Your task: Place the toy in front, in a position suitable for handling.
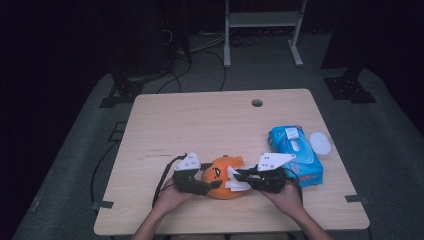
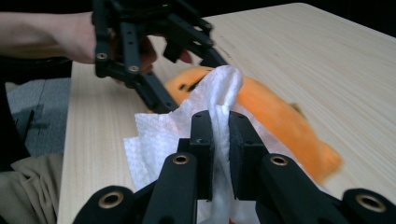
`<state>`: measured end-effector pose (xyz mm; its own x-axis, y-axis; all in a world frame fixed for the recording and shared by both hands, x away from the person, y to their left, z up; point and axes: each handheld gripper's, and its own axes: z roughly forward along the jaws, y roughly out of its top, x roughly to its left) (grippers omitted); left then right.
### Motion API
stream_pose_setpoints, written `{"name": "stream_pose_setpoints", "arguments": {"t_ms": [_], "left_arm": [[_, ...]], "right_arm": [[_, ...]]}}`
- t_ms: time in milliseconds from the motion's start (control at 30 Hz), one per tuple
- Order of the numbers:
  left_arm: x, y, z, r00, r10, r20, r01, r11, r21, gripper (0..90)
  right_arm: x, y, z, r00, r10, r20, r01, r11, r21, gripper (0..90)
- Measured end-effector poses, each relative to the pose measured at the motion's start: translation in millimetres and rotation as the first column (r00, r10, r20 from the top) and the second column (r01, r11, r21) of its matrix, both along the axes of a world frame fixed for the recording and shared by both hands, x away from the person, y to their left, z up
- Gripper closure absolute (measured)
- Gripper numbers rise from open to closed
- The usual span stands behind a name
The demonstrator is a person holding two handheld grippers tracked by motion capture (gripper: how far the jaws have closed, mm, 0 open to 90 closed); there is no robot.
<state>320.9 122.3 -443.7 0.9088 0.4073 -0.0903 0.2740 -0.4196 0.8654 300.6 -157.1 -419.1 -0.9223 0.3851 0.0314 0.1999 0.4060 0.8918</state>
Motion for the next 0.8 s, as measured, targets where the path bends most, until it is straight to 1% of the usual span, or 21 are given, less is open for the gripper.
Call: {"name": "stream_pose_setpoints", "arguments": {"t_ms": [100,133,167,300,367,433,467,500,567,600,633,667,733,800], "left_arm": [[-1.2,0.2,0.2,1.0000,-0.002,0.004,0.002,1.0000,0.006,28.7],[-2.0,0.2,0.1,1.0000,-0.002,0.006,0.002,1.0000,0.004,28.7],[-2.5,0.1,0.0,1.0000,-0.002,0.007,0.002,1.0000,0.003,28.6],[-2.6,0.6,-0.4,0.9999,-0.004,0.010,0.004,1.0000,0.004,28.6],[-2.4,0.3,-0.6,0.9999,-0.005,0.009,0.005,1.0000,0.002,28.6],[-2.4,0.0,-0.8,0.9999,-0.007,0.010,0.007,1.0000,0.000,28.6],[-3.0,-0.5,-1.0,0.9998,-0.010,0.014,0.010,0.9999,0.002,28.6],[-3.4,-0.6,-0.9,0.9998,-0.012,0.015,0.012,0.9999,0.004,28.6],[-4.5,-0.5,-0.8,0.9997,-0.016,0.020,0.015,0.9998,0.011,28.7],[-5.2,-0.2,-0.9,0.9997,-0.017,0.020,0.017,0.9998,0.010,28.7],[-5.6,-0.2,-0.9,0.9996,-0.018,0.021,0.018,0.9998,0.011,28.8],[-6.3,-0.1,-0.6,0.9995,-0.022,0.025,0.021,0.9996,0.016,28.8],[-7.3,-0.3,-0.5,0.9994,-0.023,0.027,0.022,0.9996,0.019,28.8],[-7.2,-0.8,-0.5,0.9994,-0.023,0.028,0.022,0.9996,0.020,28.8]], "right_arm": [[-2.1,7.0,-3.2,0.9998,0.015,0.011,-0.015,1.000,-0.026,80.3],[-1.1,6.2,-3.8,0.9998,0.016,0.008,-0.016,1.000,-0.024,80.3],[0.9,3.3,-4.1,0.9999,0.008,-0.007,-0.008,1.000,-0.017,80.4],[8.3,-10.1,-6.2,0.9988,-0.043,-0.024,0.043,0.999,-0.009,80.4],[8.2,-11.9,-4.9,0.9983,-0.051,-0.029,0.051,0.999,0.006,80.3],[5.7,-7.2,-2.2,0.9992,-0.032,-0.024,0.033,0.999,0.025,80.2],[3.9,-3.0,-1.1,0.9997,-0.018,-0.016,0.019,1.000,0.025,80.2],[2.1,1.2,-0.8,0.9999,-0.004,-0.010,0.004,1.000,0.016,80.3],[0.2,7.2,-2.3,1.0000,0.003,0.006,-0.003,1.000,-0.008,80.3],[0.7,7.2,-3.0,1.0000,0.006,0.007,-0.006,1.000,-0.011,80.4],[2.5,4.9,-3.7,1.0000,0.004,-0.007,-0.004,1.000,-0.004,80.5],[3.8,2.8,-3.9,0.9999,-0.002,-0.013,0.002,1.000,0.000,80.5],[8.3,-5.8,-5.2,0.9994,-0.032,-0.015,0.032,0.999,0.000,80.5],[11.4,-11.9,-6.0,0.9977,-0.062,-0.027,0.062,0.998,0.002,80.5]]}}
